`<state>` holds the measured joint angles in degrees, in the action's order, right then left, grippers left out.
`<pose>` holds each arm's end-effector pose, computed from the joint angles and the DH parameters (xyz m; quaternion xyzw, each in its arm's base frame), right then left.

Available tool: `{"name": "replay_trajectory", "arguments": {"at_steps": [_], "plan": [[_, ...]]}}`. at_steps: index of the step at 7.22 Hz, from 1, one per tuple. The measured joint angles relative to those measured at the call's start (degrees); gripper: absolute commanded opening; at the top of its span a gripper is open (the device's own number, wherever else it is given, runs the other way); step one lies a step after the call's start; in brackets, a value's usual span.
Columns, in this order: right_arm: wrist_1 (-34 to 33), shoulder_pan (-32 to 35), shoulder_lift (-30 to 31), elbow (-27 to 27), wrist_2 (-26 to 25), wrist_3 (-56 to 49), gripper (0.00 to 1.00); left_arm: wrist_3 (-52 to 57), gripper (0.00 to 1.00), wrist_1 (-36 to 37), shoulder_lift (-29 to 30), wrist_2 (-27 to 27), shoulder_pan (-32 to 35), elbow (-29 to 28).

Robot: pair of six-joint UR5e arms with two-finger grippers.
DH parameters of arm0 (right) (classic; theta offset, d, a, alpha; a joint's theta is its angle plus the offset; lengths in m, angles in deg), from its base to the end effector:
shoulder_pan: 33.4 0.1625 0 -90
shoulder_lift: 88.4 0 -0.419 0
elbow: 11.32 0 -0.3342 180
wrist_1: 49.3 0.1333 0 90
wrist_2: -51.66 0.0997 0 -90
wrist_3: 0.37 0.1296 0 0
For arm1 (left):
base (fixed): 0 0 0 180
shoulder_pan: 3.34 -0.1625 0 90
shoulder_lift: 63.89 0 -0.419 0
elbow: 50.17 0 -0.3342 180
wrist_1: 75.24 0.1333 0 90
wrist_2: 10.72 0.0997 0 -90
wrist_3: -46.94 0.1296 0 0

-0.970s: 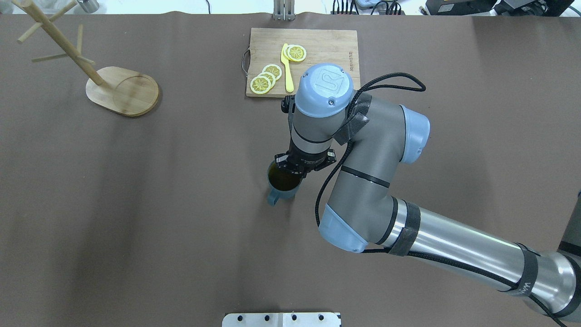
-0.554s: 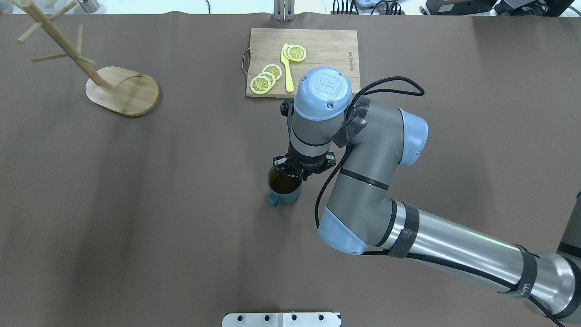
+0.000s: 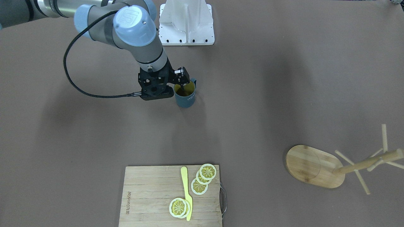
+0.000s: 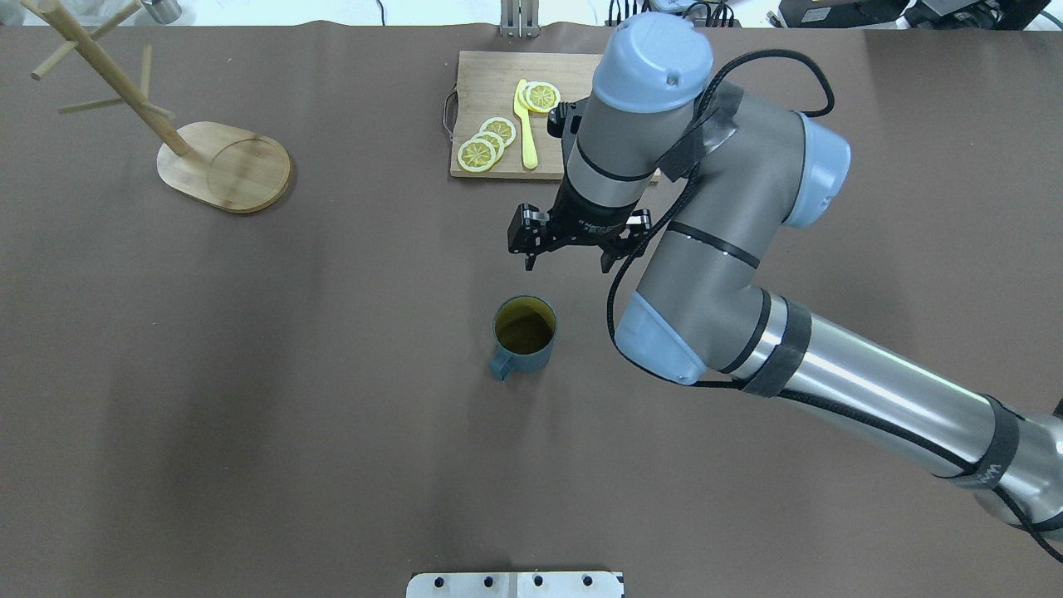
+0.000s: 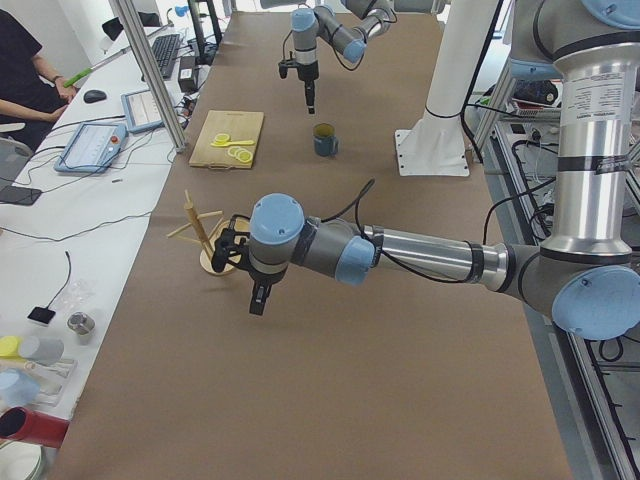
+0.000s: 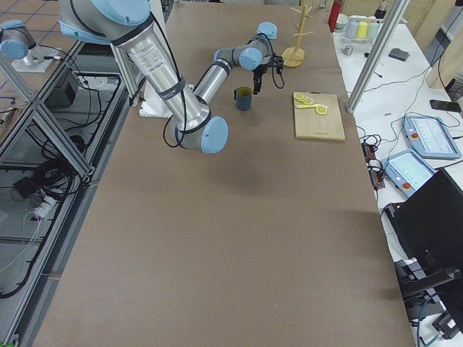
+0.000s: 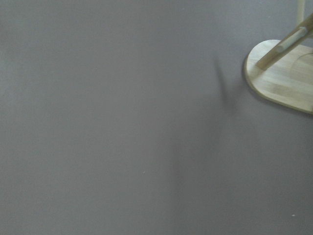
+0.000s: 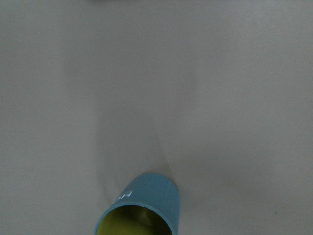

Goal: Hang cup on storage rack
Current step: 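Open the right gripper and lift away while the left arm reaches in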

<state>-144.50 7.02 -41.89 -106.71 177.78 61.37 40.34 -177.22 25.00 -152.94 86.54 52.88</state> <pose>-0.4599 -0.4664 0.2216 -0.0381 -0.4544 -0.0212 0.8897 -0.0299 -0.4422 0.5444 0.1605 0.4407 0.0414 0.8822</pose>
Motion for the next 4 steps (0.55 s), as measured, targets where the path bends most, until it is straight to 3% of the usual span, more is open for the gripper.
{"name": "replay_trajectory", "arguments": {"at_steps": [2,4], "plan": [[0.29,4.6,3.2,-0.45,2.58,-0.07,1.0,-0.35,0.98,-0.44,2.38,-0.78,-4.97,5.35],[0.42,7.45,5.9,-0.48,2.52,-0.61,1.0,-5.63,0.98,-6.64,5.19,-1.03,-8.59,6.21]]}}
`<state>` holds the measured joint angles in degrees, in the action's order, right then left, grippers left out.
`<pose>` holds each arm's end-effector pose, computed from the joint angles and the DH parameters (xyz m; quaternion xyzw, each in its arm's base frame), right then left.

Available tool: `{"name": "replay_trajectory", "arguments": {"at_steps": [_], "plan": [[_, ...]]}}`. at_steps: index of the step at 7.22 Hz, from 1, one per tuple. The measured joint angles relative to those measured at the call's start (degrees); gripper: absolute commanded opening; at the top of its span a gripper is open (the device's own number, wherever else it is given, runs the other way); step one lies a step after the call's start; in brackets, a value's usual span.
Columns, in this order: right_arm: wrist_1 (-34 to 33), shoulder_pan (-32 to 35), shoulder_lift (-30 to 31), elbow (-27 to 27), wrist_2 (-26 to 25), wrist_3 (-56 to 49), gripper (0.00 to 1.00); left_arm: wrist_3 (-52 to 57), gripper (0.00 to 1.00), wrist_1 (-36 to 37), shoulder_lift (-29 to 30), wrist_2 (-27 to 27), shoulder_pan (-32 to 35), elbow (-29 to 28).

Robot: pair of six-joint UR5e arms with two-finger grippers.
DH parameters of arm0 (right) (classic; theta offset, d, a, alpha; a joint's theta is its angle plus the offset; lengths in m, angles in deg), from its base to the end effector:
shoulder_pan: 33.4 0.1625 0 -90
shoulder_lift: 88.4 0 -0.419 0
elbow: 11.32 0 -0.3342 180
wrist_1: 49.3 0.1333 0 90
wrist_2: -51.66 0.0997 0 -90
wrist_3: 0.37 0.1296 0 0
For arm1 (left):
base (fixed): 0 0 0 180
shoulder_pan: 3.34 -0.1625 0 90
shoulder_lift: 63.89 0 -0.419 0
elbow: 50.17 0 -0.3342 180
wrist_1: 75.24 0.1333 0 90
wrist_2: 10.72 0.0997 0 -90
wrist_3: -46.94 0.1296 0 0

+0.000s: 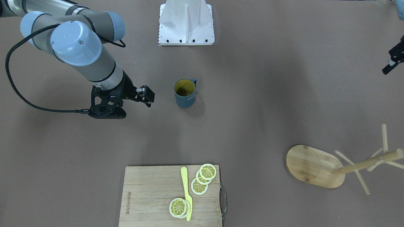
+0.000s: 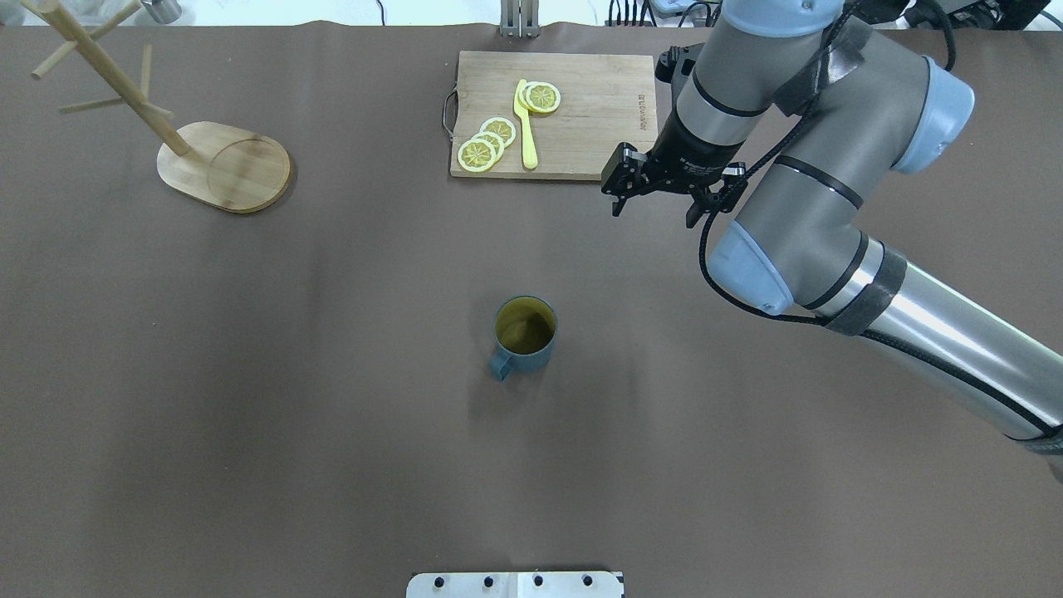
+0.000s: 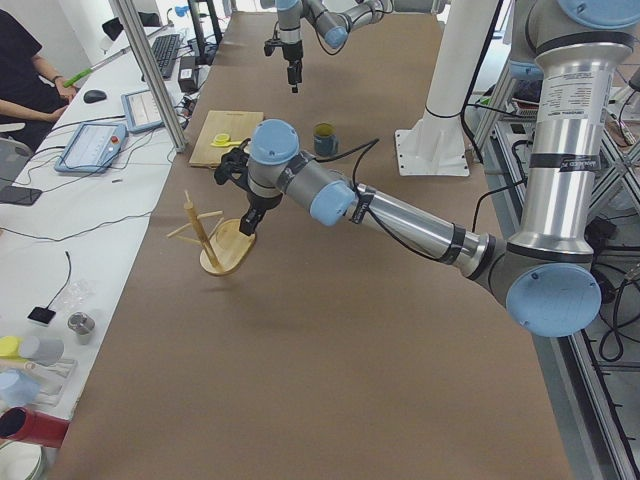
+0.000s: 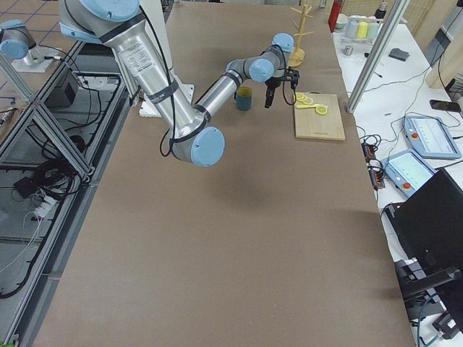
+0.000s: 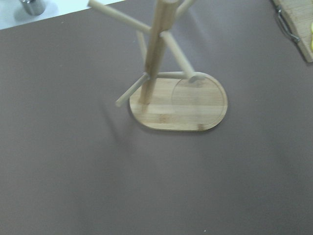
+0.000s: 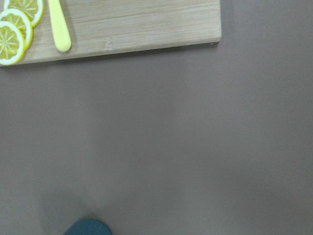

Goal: Hang cup on storage rack
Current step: 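Open the right gripper and lift away while the left arm reaches in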

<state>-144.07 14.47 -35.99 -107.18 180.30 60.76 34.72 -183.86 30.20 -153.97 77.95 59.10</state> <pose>-0.3900 -0.5093 0.2814 -0.0508 -0.4388 0.0389 0.8963 0.0409 -0.4618 0.4389 0.2389 0.4696 0.1349 0.8392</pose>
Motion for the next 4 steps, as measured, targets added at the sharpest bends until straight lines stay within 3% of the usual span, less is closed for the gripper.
{"name": "replay_trajectory", "arguments": {"at_steps": [4], "plan": [[0.57,0.79,1.29,0.83,-0.33,0.01,1.0,-9.48,0.97,-19.26,1.49,2.15,-16.46,-0.93]]}}
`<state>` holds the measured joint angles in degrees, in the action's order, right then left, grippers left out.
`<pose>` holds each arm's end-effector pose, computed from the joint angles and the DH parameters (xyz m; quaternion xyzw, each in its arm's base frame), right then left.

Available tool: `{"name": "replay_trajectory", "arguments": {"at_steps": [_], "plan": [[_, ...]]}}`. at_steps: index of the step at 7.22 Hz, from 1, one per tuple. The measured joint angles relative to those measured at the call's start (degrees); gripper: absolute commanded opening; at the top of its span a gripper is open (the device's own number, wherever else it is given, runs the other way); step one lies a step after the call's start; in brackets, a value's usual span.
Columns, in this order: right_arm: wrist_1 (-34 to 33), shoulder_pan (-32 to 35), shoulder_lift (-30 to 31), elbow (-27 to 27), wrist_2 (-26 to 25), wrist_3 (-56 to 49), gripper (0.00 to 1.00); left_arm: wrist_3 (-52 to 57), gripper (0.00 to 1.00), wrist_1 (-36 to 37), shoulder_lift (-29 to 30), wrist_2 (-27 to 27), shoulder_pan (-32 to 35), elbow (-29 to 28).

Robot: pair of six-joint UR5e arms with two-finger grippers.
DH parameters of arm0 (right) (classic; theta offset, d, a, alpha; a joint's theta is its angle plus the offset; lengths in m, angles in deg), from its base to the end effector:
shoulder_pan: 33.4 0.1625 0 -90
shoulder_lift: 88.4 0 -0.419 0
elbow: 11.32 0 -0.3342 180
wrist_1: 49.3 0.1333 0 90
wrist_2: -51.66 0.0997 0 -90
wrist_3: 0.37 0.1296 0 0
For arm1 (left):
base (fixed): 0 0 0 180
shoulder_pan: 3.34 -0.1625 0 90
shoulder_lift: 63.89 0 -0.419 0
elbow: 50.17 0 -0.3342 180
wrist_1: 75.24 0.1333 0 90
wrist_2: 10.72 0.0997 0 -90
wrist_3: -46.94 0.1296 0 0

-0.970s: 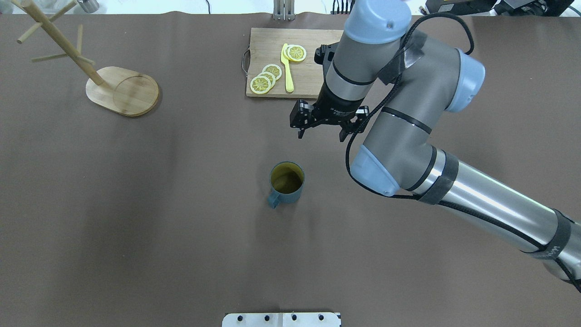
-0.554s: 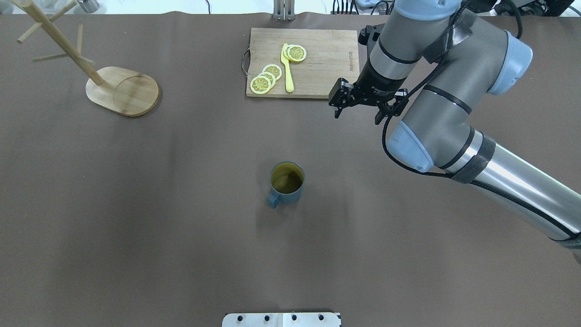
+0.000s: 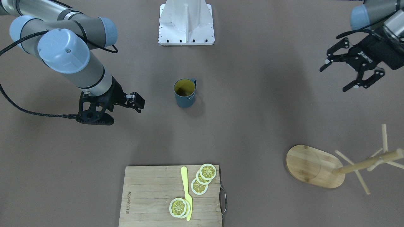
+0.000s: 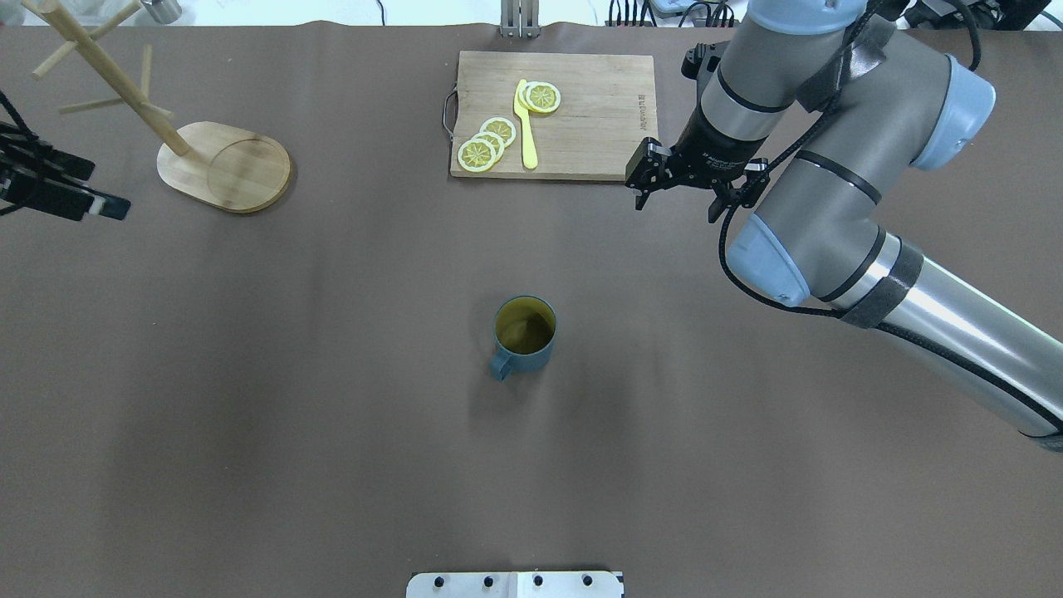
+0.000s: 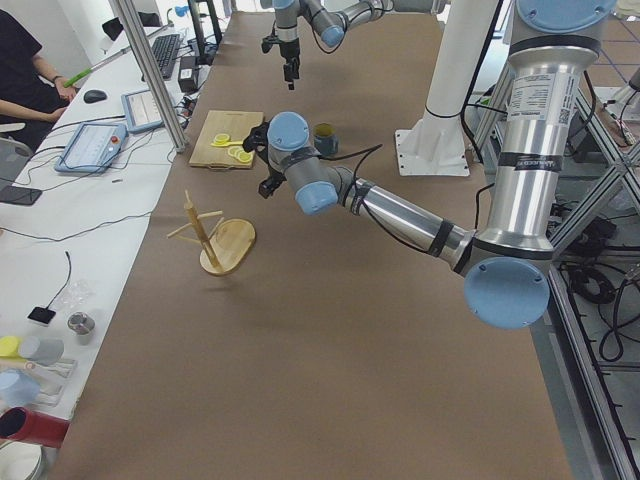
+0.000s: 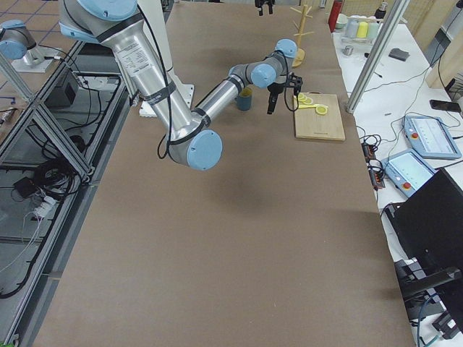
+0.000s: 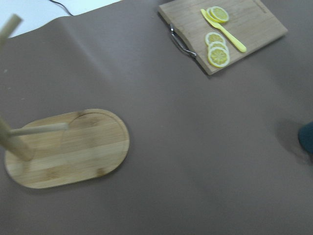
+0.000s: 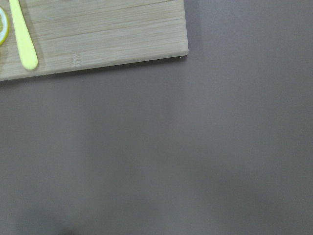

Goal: Hang cup on storage rack
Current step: 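Open the right gripper and lift away while the left arm reaches in, then move the left gripper to the blue mug's handle and grasp it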

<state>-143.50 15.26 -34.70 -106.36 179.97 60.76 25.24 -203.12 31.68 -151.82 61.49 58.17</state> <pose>-0.3829 -0.5154 0.3003 -0.0542 -0.4293 0.0509 0.9001 0.1684 -0.4347 0.3947 0.2778 0.5238 0.2448 0.7671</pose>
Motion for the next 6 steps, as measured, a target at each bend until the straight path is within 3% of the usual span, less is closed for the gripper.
{"name": "replay_trajectory", "arguments": {"at_steps": [1,3,6], "plan": [[0.47,-0.08,0.36,0.2,-0.07,0.05,1.0,-3.83,0.97,-4.25,0.27,3.26,-4.99,-0.28],[0.75,-0.02,0.8,0.5,-0.12,0.04,1.0,-16.45,0.97,-15.19,2.53,14.97,-16.15,-2.57],[0.81,0.61,0.75,0.3,0.08,0.44,1.0,-23.14,0.97,-22.35,4.06,33.54,-30.83,-3.75]]}}
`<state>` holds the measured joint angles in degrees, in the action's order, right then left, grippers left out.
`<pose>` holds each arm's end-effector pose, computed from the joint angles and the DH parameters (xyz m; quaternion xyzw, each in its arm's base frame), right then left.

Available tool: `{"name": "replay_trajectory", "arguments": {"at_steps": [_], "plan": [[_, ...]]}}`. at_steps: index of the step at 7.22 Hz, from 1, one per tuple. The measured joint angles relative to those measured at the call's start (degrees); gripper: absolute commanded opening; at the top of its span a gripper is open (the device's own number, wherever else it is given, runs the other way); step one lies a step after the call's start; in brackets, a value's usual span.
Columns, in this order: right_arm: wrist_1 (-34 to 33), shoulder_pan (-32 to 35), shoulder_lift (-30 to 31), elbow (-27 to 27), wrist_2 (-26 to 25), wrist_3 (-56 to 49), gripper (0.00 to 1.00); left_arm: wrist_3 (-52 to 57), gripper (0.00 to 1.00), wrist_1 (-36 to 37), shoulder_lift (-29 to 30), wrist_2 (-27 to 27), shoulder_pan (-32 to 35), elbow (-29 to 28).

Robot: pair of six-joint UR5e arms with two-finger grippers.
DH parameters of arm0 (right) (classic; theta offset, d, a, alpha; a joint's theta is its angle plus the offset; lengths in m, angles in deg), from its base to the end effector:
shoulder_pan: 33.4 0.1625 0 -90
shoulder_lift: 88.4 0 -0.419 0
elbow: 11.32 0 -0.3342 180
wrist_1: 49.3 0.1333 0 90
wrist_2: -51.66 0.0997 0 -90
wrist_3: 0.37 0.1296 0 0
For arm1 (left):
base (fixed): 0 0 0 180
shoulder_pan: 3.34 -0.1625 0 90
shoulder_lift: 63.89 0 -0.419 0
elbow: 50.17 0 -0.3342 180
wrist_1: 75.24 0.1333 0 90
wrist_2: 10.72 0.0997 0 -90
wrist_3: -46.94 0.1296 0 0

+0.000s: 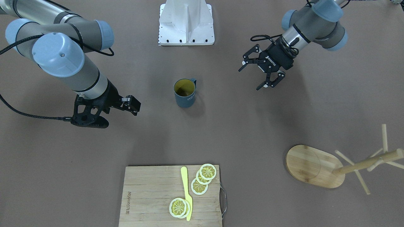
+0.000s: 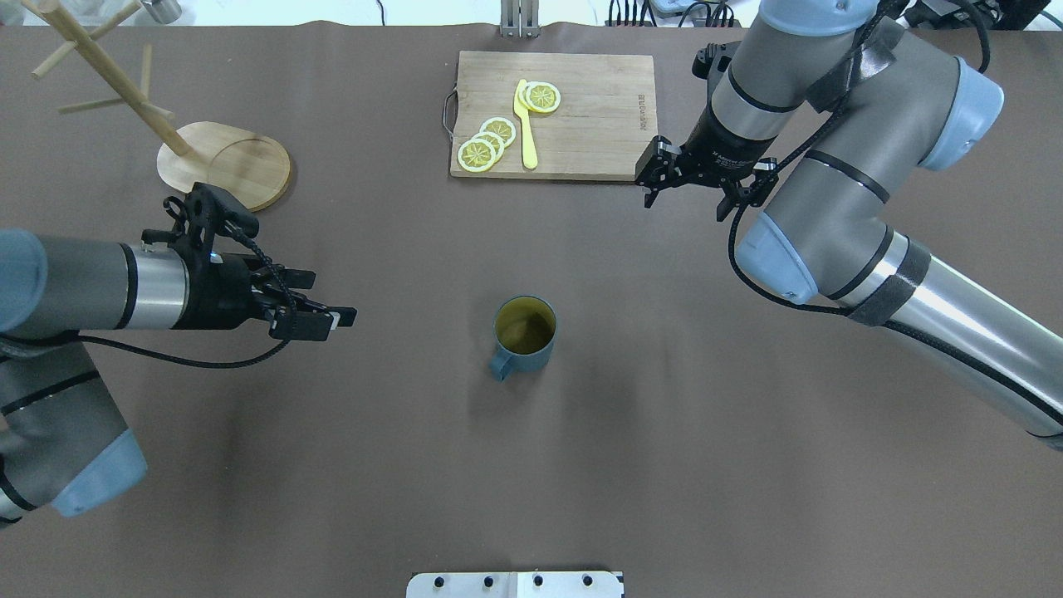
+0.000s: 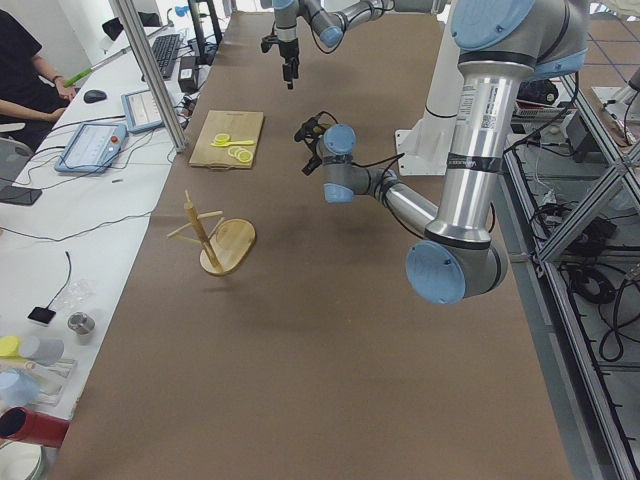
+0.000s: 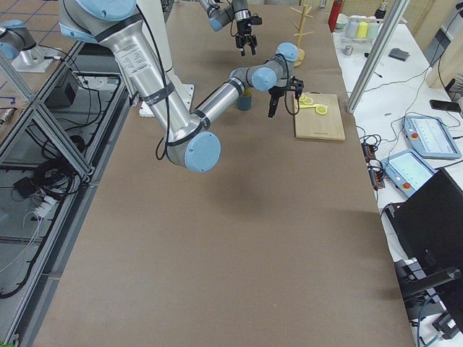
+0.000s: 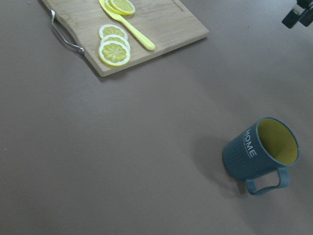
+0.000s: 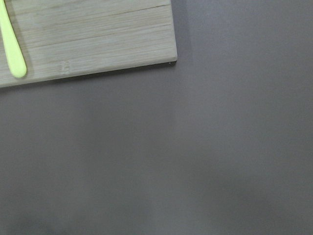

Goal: Hang cup on storage rack
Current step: 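Move the left gripper to the blue mug's handle and grasp it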

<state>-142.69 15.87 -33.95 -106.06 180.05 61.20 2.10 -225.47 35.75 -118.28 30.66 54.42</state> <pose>-0.3771 -0.5189 0.3087 -0.0554 -0.4284 0.0597 0.8999 0.3681 -0.3619 0.3511 0.3361 0.5840 0.1733 0.7183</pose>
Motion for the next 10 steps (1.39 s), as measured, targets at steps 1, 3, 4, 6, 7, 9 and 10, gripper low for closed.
{"name": "replay_trajectory", "arguments": {"at_steps": [1,3,4,6,7,9,10], "plan": [[-0.02,0.02,-0.01,-0.08,0.0,0.24,1.0,-0.53,0.97,-1.03,0.6,8.39,-5.63,-0.21],[-0.04,0.04,0.03,-0.16,-0.01,0.32,1.0,-1.01,0.97,-1.72,4.54,26.22,-16.36,-2.24],[-0.04,0.04,0.03,-0.18,0.01,0.33,1.0,-1.08,0.97,-1.76,6.35,31.19,-19.5,-3.02],[-0.04,0.04,-0.01,-0.18,-0.04,0.3,1.0,-1.12,0.97,-1.82,9.13,34.01,-21.57,-4.58],[-0.04,0.02,0.01,-0.18,-0.06,0.23,1.0,-1.08,0.97,-1.84,10.27,34.11,-21.79,-5.53],[-0.04,0.0,0.0,-0.09,-0.07,0.06,1.0,-0.58,0.97,-1.56,11.65,34.06,-21.86,-6.37],[-0.02,-0.02,-0.05,-0.02,-0.09,-0.02,1.0,-0.36,0.97,-1.36,11.87,34.14,-21.76,-6.52]]}}
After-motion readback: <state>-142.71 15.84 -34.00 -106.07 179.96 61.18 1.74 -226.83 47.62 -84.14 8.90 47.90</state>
